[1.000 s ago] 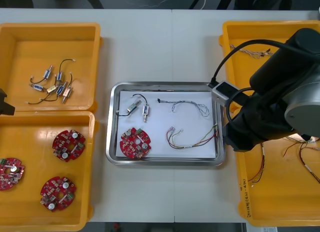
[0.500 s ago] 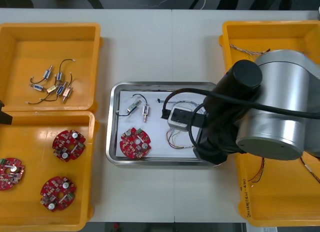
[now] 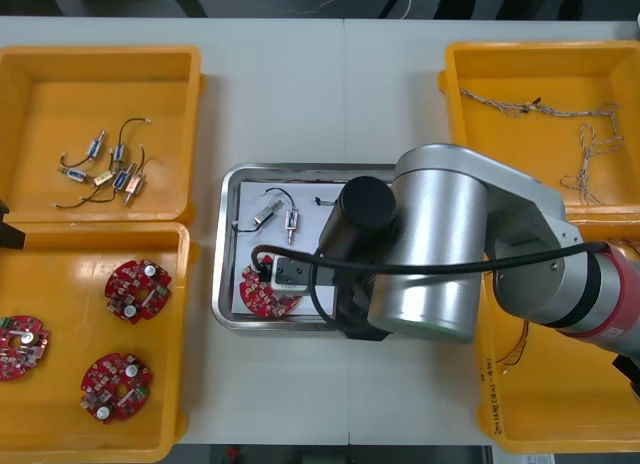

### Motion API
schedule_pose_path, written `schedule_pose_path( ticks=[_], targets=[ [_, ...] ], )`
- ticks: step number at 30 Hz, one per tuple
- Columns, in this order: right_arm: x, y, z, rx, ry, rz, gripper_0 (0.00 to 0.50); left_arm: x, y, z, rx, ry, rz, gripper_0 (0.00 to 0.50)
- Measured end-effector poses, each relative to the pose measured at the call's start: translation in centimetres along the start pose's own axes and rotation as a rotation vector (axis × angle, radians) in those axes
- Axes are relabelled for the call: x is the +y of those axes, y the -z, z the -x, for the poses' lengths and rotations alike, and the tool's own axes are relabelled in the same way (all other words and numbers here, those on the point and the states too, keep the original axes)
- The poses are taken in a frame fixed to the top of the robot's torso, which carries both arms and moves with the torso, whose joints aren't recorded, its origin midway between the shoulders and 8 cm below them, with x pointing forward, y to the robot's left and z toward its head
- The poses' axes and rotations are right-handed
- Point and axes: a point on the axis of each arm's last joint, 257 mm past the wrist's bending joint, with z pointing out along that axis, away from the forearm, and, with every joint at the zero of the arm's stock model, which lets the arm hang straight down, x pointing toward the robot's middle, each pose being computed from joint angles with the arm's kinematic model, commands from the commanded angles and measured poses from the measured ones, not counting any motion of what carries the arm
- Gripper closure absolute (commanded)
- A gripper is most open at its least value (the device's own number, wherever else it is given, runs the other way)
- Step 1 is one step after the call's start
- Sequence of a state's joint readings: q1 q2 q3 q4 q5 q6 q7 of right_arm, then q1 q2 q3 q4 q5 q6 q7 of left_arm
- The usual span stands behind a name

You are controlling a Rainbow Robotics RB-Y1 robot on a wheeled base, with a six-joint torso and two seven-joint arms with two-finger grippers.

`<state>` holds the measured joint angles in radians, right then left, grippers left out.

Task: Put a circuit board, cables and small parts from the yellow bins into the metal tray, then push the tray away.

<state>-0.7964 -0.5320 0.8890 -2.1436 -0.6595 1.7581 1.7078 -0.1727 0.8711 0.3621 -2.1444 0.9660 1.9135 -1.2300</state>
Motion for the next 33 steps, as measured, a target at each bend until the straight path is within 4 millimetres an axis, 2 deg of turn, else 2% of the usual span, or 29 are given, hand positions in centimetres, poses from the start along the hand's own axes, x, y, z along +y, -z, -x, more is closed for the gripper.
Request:
schedule_pose_path(
  ticks=[8, 13, 20, 26, 33],
  targets=[
    [2.5, -2.2, 0.9, -0.013, 0.076, 0.010, 0.000, 0.0, 0.0, 0.0, 0.000, 0.000, 0.000, 0.000],
    [3.2, -3.6, 0.9, -0.002, 0.116, -0.011, 0.000, 0.0, 0.0, 0.0, 0.000, 0.000, 0.000, 0.000],
    [3.9, -4.6, 0.5, 0.018, 0.144, -0.011, 0.000, 0.0, 0.0, 0.0, 0.000, 0.000, 0.000, 0.000],
    [3.7, -5.2, 0.5, 0.033, 0.148, -0.035, 0.000, 0.0, 0.0, 0.0, 0.000, -0.001, 0.000, 0.000],
    [3.8, -6.5, 1.1, 0.025, 0.132, -0.044, 0.000, 0.0, 0.0, 0.0, 0.000, -0.001, 0.000, 0.000]
  ],
)
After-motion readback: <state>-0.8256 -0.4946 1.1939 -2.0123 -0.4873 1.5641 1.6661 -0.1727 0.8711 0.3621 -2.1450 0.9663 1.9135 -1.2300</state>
